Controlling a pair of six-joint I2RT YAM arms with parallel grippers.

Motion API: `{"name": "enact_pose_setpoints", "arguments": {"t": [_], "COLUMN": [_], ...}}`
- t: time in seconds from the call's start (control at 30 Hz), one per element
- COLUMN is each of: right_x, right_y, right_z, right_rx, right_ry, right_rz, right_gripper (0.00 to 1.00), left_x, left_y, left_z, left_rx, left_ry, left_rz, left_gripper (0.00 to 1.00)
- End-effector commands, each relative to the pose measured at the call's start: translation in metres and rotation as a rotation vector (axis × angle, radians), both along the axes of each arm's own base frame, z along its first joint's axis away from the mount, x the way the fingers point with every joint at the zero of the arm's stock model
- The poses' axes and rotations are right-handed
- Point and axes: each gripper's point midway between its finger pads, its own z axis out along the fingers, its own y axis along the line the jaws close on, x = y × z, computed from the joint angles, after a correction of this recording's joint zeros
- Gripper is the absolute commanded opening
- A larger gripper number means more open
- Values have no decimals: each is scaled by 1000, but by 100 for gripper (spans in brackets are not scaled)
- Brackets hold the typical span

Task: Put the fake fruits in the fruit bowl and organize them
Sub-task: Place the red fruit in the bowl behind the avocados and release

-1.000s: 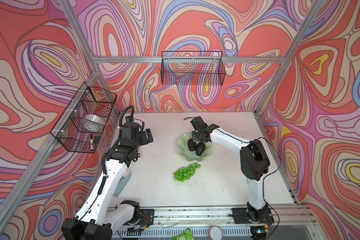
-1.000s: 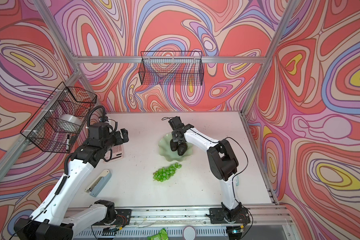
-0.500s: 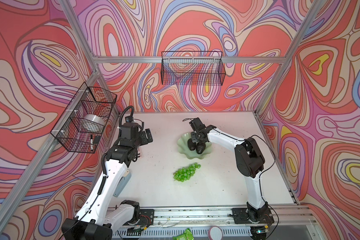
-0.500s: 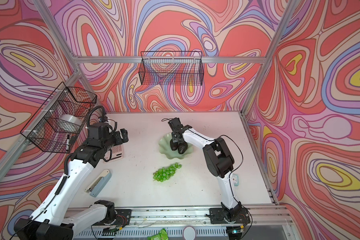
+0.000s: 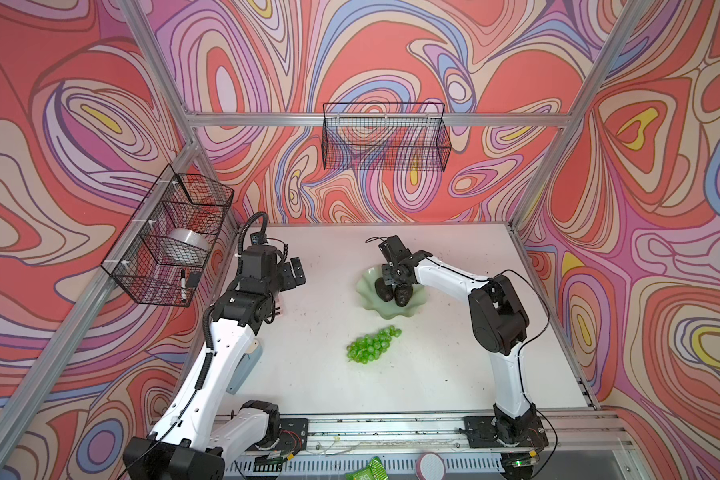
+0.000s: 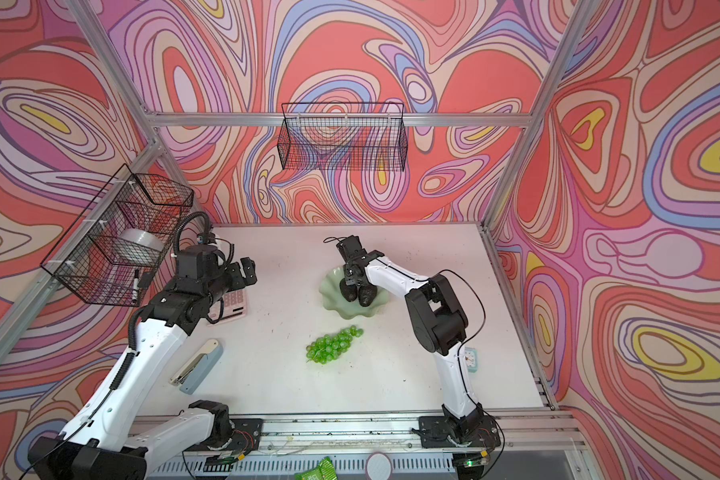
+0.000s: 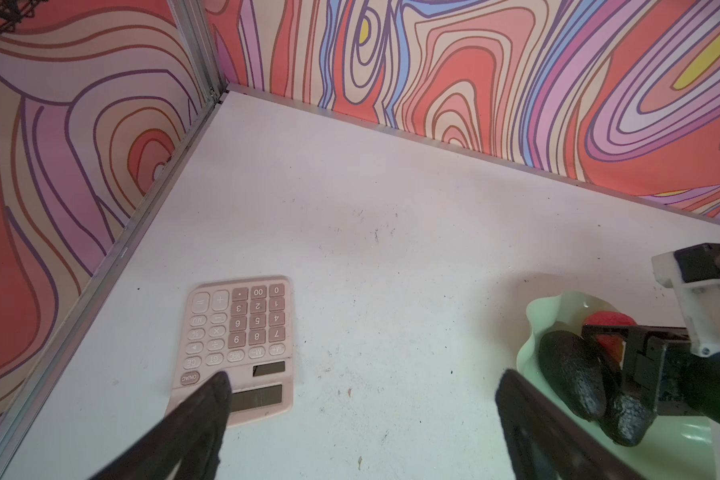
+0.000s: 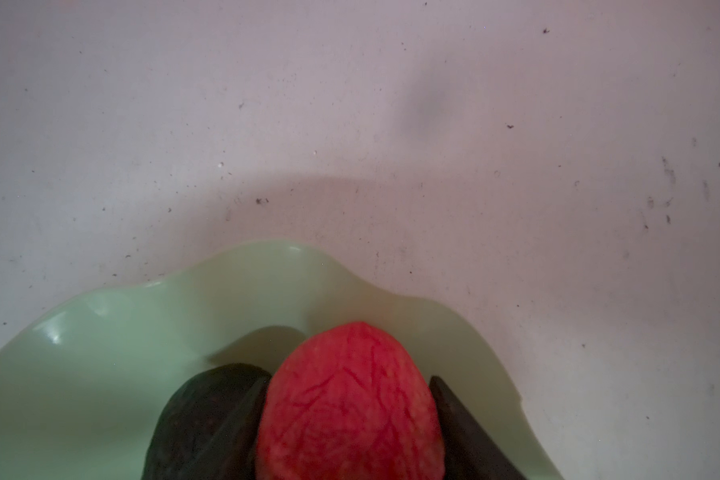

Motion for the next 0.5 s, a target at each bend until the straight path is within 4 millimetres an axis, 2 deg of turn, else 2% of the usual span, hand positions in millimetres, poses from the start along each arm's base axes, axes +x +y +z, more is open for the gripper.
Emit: {"name": "enact_pose_setpoints", "arguments": {"t": [0.0, 0.1, 0.27, 0.37, 0.47], "right_x": [-2, -4, -6, -9, -15], "right_y": [-1, 0, 0, -2, -5], "right_z": [14, 26, 61, 86, 114], "right_rx": [38, 68, 123, 159, 203], "right_ry": [-19, -38, -94, -131, -176], "right_rz": [-11, -9, -19, -30, -40], "right_gripper": [63, 66, 70, 73, 77], "left_x": [-3, -4, -5, -10, -21], "left_y": [4, 2, -8, -23, -49], "left_z": [-2, -1, 1, -6, -17], "left_rx": [-2, -7, -49, -95, -190], "left_ry": [0, -1, -13, -12, -6], "left_rz": [10, 4, -44, -127, -246], "left_gripper": [100, 100, 100, 99, 97]}}
